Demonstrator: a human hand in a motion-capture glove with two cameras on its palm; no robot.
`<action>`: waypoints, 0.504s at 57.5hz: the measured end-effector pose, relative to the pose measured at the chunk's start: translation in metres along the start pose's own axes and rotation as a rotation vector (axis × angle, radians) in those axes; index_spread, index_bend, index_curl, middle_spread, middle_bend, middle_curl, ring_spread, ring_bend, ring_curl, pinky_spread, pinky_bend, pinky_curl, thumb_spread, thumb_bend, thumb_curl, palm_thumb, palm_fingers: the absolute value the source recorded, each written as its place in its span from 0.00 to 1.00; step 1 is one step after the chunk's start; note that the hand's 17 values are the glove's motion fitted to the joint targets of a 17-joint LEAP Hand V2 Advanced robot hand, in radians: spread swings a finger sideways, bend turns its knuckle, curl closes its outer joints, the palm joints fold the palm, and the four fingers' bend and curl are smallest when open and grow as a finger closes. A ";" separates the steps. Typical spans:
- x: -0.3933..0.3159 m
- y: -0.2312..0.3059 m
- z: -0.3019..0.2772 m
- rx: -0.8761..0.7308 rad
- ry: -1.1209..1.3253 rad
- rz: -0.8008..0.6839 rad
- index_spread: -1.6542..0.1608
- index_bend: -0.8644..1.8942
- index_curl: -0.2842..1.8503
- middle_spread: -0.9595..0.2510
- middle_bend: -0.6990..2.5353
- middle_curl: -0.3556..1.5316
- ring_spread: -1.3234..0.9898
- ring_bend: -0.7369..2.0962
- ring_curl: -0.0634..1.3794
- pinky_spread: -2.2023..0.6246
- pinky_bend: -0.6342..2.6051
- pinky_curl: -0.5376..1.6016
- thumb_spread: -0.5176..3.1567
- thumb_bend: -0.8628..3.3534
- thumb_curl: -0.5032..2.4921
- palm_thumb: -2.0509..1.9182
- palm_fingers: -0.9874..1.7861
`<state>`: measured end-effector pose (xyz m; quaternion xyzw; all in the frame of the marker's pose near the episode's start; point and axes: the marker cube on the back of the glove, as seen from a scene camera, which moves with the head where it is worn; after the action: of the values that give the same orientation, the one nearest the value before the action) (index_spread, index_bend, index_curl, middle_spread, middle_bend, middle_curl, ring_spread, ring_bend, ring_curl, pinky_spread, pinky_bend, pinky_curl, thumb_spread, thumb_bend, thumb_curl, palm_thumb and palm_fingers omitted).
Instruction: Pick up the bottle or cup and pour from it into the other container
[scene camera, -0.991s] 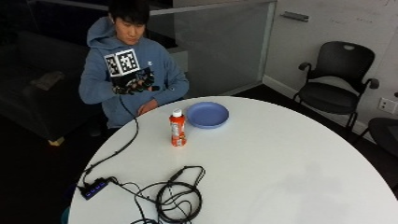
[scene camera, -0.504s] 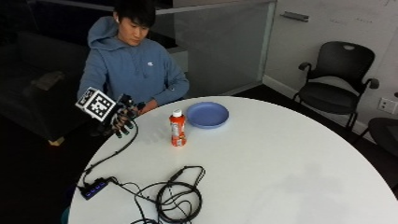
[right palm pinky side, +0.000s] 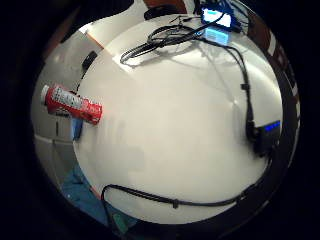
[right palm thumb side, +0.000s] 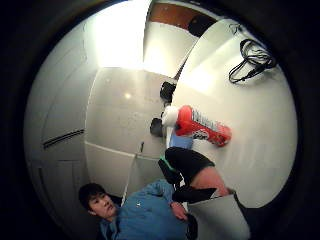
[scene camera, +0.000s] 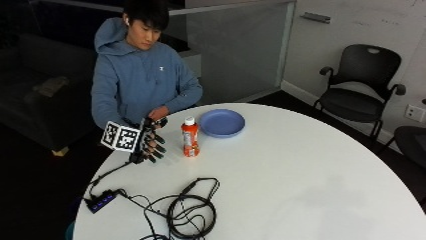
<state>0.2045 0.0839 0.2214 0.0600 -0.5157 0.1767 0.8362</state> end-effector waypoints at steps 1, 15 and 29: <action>0.000 -0.001 0.003 -0.007 -0.004 -0.003 0.73 0.36 0.24 0.83 0.29 0.37 0.60 0.41 0.24 0.85 0.37 0.37 0.38 0.20 0.28 0.62 0.40; -0.006 -0.008 0.049 -0.123 -0.103 -0.034 0.73 0.36 0.24 0.83 0.28 0.37 0.60 0.41 0.24 0.85 0.37 0.37 0.38 0.20 0.28 0.63 0.40; -0.017 -0.016 0.095 -0.181 -0.226 -0.061 0.73 0.36 0.23 0.82 0.28 0.37 0.60 0.42 0.25 0.85 0.38 0.38 0.37 0.20 0.28 0.64 0.40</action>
<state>0.1238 0.0387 0.2514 0.0198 -0.6182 0.0960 0.7798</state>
